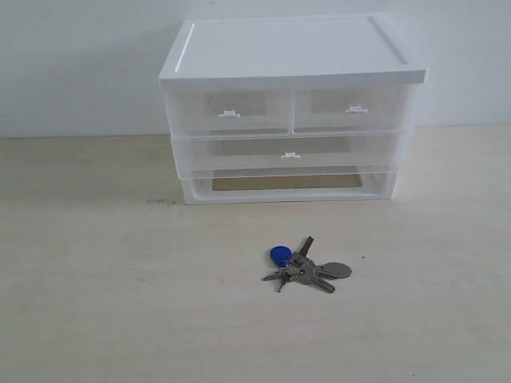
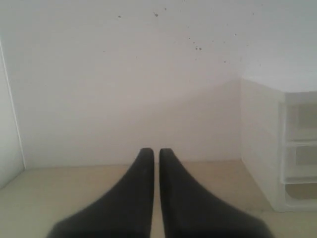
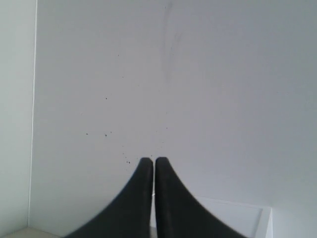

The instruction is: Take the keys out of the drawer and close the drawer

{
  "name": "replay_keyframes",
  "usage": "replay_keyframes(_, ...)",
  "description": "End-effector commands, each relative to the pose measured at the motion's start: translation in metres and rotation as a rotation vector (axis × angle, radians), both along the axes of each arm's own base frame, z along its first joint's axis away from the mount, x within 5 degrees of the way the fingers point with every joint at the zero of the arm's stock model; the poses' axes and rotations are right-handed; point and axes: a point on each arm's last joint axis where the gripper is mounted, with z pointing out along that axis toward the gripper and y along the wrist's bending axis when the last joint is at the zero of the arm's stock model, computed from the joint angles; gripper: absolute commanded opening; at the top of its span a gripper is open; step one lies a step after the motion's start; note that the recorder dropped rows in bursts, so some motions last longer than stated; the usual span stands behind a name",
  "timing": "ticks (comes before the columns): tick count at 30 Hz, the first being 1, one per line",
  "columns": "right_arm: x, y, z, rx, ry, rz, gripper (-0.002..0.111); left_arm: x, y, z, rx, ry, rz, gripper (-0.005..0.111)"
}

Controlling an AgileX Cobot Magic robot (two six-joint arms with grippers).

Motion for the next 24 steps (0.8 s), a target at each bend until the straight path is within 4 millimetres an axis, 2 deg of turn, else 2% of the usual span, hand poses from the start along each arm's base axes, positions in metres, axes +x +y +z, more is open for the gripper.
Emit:
replay_keyframes(1, 0.0, 0.0, -0.001, -0.007, -0.003, -0.01, 0.0, 0.001, 0.001, -0.006, 0.01, 0.048, 0.009, 0.004)
replay_keyframes(11, 0.0, -0.001, -0.001, -0.005, -0.003, -0.014, 0.0, 0.0, 0.001, -0.021, 0.088, 0.217, 0.017, 0.004)
replay_keyframes(15, 0.0, 0.0, -0.001, -0.006, -0.003, -0.012, 0.0, 0.0, 0.001, -0.023, 0.082, 0.238, 0.015, 0.004)
replay_keyframes(19, 0.0, 0.0, -0.001, -0.006, -0.003, -0.012, 0.0, -0.001, 0.001, -0.032, 0.077, 0.332, 0.013, 0.004)
replay_keyframes(24, 0.0, 0.0, -0.001, -0.006, -0.003, -0.012, 0.0, -0.001, 0.001, -0.031, 0.078, 0.321, 0.014, 0.004)
